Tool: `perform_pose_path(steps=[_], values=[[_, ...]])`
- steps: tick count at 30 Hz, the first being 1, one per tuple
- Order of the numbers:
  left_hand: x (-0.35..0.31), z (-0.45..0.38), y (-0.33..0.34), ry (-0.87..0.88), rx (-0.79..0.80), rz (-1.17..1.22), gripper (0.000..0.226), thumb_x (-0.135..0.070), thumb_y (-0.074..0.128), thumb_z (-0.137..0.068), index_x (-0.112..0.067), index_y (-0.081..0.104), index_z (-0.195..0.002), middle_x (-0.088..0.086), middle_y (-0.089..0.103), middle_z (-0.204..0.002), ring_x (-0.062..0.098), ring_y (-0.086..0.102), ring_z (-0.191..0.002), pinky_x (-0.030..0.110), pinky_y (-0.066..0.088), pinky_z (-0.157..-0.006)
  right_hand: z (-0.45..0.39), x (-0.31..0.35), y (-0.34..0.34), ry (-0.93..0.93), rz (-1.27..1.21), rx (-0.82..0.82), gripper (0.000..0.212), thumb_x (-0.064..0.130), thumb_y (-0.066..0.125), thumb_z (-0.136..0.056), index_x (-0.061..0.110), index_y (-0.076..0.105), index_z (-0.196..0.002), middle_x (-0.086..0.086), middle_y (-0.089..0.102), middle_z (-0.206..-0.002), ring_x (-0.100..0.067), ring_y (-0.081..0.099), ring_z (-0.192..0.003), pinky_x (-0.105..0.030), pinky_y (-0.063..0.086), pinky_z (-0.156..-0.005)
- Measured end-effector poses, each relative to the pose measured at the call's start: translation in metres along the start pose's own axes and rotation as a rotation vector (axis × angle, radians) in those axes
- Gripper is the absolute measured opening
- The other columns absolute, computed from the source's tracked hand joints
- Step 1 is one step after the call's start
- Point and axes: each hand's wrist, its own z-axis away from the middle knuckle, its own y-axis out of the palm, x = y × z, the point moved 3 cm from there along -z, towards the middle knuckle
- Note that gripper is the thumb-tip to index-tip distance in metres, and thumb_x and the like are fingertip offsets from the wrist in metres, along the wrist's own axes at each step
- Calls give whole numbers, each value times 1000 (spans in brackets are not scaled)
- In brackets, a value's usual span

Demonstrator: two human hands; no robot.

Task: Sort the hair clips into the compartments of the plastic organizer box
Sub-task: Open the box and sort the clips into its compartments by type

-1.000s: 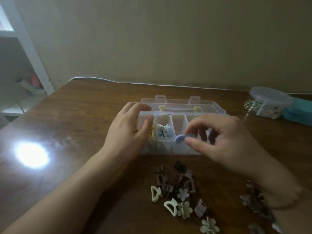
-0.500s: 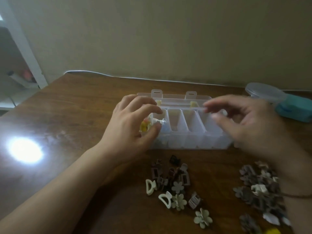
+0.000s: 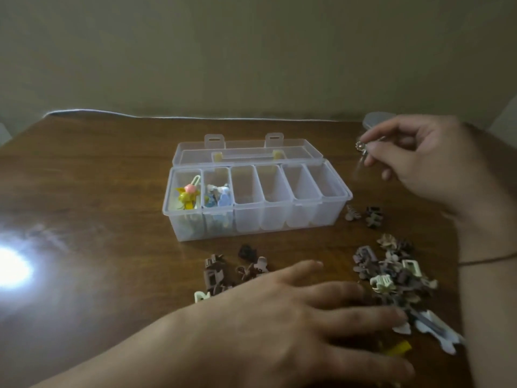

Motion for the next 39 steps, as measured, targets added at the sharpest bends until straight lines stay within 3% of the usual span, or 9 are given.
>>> perform_pose_path(steps=[7, 11, 17, 23, 25, 28, 30, 35, 39], values=[[3, 1, 5, -11, 49, -13, 46, -46, 36, -104, -43, 32, -149, -9, 27, -162, 20, 27, -147, 52, 33, -113, 4, 8, 2, -15, 70, -3, 10, 21, 66, -90, 30, 71, -87, 6, 72, -70, -4, 59, -49, -24, 48, -57], [20, 19, -2, -62, 46, 47, 54, -63, 39, -96, -41, 43, -144, -10, 42, -153, 16, 31, -145, 48, 28, -116, 5, 10, 4, -6, 89, -2, 10, 21, 65, -91, 28, 71, -88, 6, 71, -70, 0, 58, -48, -20, 46, -55], [35, 34, -9, -165, -90, 198, 38, -58, 58, -90, -30, 73, -111, -10, 65, -125, 13, 51, -126, 39, 38, -104, 7, 12, 7, 6, 136, 29, 8, 22, 65, -91, 28, 71, -91, 7, 71, -72, 4, 56, -49, -19, 44, -56], [48, 42, -10, -277, -195, 277, 23, -49, 70, -86, -28, 69, -95, -14, 66, -101, 9, 58, -107, 32, 45, -93, 9, 16, 7, -20, 181, 46, 9, 21, 66, -90, 29, 70, -89, 8, 70, -73, 7, 58, -55, -20, 43, -58], [51, 45, -11, -302, -186, 301, 26, -51, 72, -83, -29, 65, -95, -14, 65, -97, 8, 57, -101, 30, 45, -90, 13, 26, 7, -46, 269, 204, 13, 21, 68, -88, 33, 69, -85, 11, 69, -74, 4, 61, -65, -20, 44, -60], [54, 50, -15, -315, -184, 355, 22, -42, 71, -79, -23, 65, -89, -9, 64, -91, 12, 57, -93, 31, 47, -83, 39, 47, 26, -10, 454, 826, 19, 33, 72, -83, 46, 62, -94, 19, 67, -82, 5, 63, -75, -18, 47, -66], [56, 55, -18, -326, -202, 394, 17, -33, 68, -77, -18, 65, -86, -5, 64, -88, 17, 59, -91, 34, 49, -77, 59, 61, 44, -52, 587, 1061, 29, 41, 70, -83, 50, 53, -105, 20, 61, -92, 5, 59, -78, -18, 45, -65], [65, 66, -27, -378, -544, 454, 11, 2, 62, -78, -4, 69, -84, 5, 66, -86, 23, 66, -81, 38, 54, -66, 75, 71, 70, -259, 735, 1082, 29, 34, 67, -87, 43, 50, -108, 16, 56, -95, -4, 55, -85, -24, 51, -72], [78, 80, -33, -607, -979, 155, 14, 1, 57, -81, -4, 70, -83, 2, 67, -87, 18, 62, -80, 31, 51, -67, 74, 66, 74, -254, 678, 1132, 25, 27, 65, -87, 43, 50, -100, 16, 56, -87, -4, 53, -76, -21, 43, -59]])
